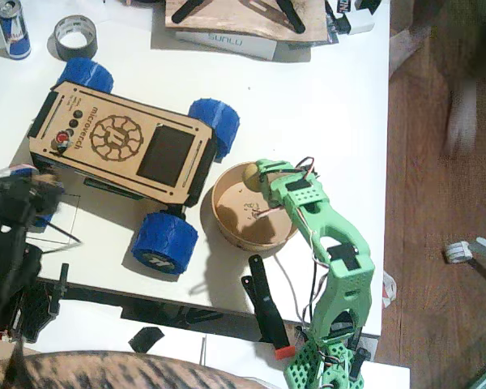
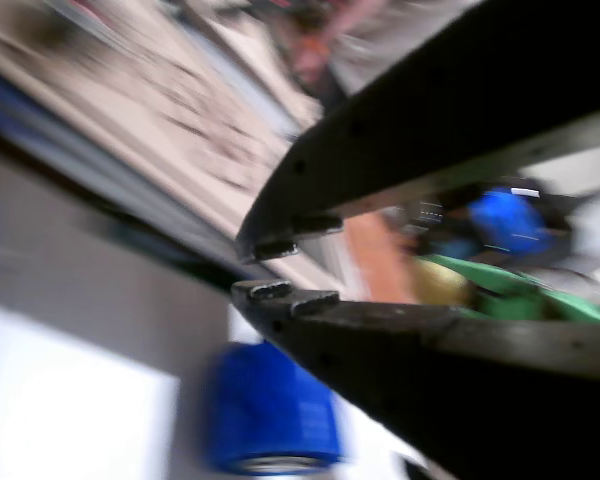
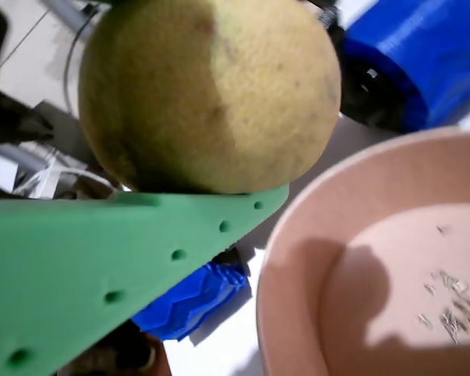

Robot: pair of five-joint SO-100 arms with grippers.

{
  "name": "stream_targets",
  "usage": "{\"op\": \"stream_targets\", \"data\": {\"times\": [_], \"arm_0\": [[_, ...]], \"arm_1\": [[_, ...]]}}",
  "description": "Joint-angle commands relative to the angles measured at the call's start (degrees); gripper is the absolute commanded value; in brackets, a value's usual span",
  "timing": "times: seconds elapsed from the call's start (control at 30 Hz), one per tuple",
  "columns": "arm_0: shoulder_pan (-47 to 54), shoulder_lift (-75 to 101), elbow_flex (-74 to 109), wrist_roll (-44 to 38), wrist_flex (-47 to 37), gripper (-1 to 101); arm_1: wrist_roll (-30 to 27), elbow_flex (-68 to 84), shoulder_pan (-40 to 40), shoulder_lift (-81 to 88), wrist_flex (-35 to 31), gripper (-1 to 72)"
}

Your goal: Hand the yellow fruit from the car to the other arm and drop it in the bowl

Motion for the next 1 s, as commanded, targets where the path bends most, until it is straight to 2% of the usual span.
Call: {"op": "stream_targets", "data": {"times": [0.0,0.2,0.23,0.27,0.3,0.33,0.43,0.47,0.7,0.77,0.9,0.97], "arm_0": [[-6.50,-3.25,-0.88,4.04,0.53,0],[-6.77,-11.07,0.53,4.13,0.44,0],[-6.77,-10.02,2.29,4.13,0.70,0],[-6.77,-7.47,4.75,4.13,0.62,0],[-6.77,-3.69,7.91,4.13,0.09,0],[-6.77,1.05,11.60,4.13,-0.53,0],[-6.68,19.25,23.73,3.78,-2.81,0],[-6.68,24.96,27.16,3.52,-2.02,0],[-6.68,26.54,30.06,3.87,-3.25,0],[-6.68,27.25,30.15,3.96,-3.08,0],[-6.68,27.51,30.32,4.04,-3.34,0],[-6.68,26.63,30.15,4.04,-3.87,0]], "arm_1": [[1.32,-5.19,1.23,0.09,1.93,-0.1],[1.67,-6.15,2.29,-0.44,2.99,0.1],[1.67,-6.06,2.37,-0.44,2.99,2.2],[1.76,-5.98,2.55,-0.35,3.08,5.6],[1.76,-5.89,2.55,-0.26,3.34,16.0],[1.76,-5.89,2.55,-0.18,3.69,22.2],[2.11,-5.98,2.55,0.44,5.36,32.3],[2.20,-5.98,2.55,0.53,5.54,32.2],[2.46,-5.80,1.93,2.02,7.21,34.1],[2.46,-5.19,1.76,2.72,7.38,31.3],[3.78,-2.46,1.23,5.80,7.38,3.8],[4.22,0.79,0.79,9.58,7.38,0.2]]}}
